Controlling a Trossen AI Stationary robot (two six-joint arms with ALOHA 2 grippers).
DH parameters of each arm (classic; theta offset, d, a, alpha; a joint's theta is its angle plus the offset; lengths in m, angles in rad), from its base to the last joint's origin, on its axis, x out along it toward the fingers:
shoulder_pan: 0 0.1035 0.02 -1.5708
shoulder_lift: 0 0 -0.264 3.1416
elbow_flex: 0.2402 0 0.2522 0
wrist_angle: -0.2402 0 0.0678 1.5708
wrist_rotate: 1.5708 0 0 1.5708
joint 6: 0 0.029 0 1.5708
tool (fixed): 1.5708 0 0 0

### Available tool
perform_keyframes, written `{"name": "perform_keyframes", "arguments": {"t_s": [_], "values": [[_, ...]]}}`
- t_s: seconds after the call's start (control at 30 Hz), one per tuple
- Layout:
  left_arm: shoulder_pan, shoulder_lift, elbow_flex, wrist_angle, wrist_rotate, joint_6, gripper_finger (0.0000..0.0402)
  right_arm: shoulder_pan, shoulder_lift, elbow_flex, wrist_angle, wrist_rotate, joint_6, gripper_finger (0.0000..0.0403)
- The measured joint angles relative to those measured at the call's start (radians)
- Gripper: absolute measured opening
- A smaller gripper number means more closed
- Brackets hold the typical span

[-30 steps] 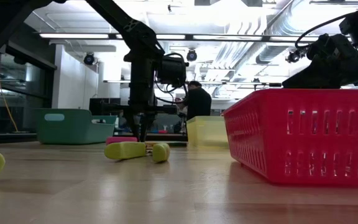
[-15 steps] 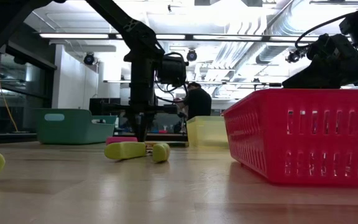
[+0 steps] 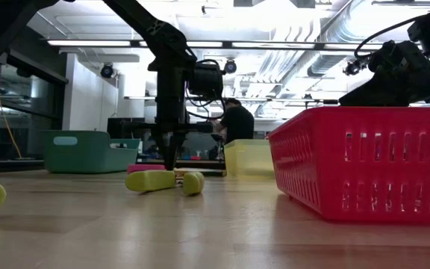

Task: Pick & Place School Supplies
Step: Put the crayon box into the yellow bin

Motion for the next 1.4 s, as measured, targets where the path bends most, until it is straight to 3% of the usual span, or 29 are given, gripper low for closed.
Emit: {"name": "perform_keyframes", "arguments": {"t_s": [0.5, 0.9, 1.4], "values": [[-0.001, -0.007, 0.001, -0.002, 0.003, 0.019, 0.0001, 0.000, 0.000, 0.000, 0.000, 0.000, 0.000, 0.0110], [-0.010, -0.098, 0.002, -0.011, -0.084, 0.041, 0.0001, 0.000, 0.000, 0.000, 0.000, 0.000, 0.000, 0.0110], [-0.010, -0.117, 0.002, -0.018, -0.087, 0.074, 0.0001, 0.000, 0.000, 0.000, 0.000, 0.000, 0.000, 0.0110]]}}
